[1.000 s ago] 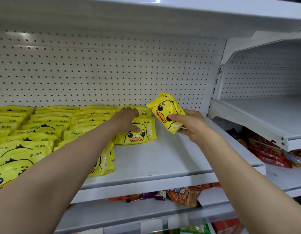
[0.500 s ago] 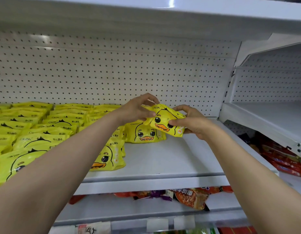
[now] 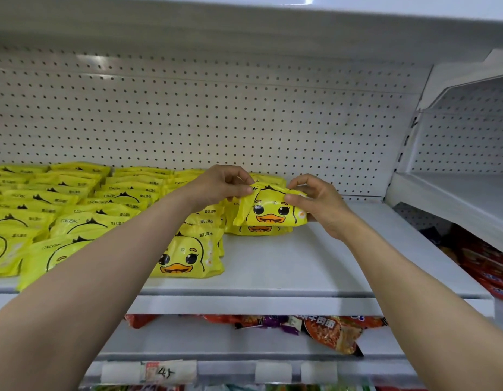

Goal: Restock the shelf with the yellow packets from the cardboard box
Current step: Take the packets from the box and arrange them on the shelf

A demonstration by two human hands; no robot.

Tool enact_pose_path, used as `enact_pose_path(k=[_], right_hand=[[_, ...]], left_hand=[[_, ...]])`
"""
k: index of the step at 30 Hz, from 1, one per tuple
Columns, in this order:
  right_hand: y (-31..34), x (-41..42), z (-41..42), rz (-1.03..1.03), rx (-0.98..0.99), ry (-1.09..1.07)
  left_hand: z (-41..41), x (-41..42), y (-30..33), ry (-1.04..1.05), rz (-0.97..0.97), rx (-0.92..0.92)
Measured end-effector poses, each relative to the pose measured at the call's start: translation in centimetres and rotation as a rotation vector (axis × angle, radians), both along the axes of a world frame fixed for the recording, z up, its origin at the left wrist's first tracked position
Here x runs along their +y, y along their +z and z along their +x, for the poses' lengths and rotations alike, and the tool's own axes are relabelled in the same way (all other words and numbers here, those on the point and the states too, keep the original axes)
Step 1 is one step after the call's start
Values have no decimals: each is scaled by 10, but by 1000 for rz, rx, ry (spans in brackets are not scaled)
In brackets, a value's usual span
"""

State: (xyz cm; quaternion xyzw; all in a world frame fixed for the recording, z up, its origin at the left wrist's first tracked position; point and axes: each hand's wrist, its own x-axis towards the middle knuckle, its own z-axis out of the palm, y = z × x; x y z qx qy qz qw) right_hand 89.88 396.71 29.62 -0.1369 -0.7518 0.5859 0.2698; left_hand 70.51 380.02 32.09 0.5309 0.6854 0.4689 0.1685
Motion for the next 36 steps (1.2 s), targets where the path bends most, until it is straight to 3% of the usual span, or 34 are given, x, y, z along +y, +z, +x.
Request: enact_pose_path(k=[3,7,10,19,21,25,29,36], right_hand=[[-2,2,-4,24,-21,-17],[-7,4,-6,54,-87,17],[-14,5,-12,23,-80,10],[-24,2,-16,135,-76,-45],[-25,0,-18,140,-73,-40],[-23,-2,-15,72,-43,-14],[-20,6,-7,-87,-94,6],[-14,-4,-4,-102,-14,-99]], left_hand=[[-4,-4,1,17,-57,62],[-13,-6,3,45,-237,277],[-18,-6,6,93,-238,389],[0,2,-4,124,-269,318],[7,9,-7,114,-326,406],[18,19,-9,59,-362,521],[20,20,-12,94,-268,453],[21,22,-12,70,-281,419]])
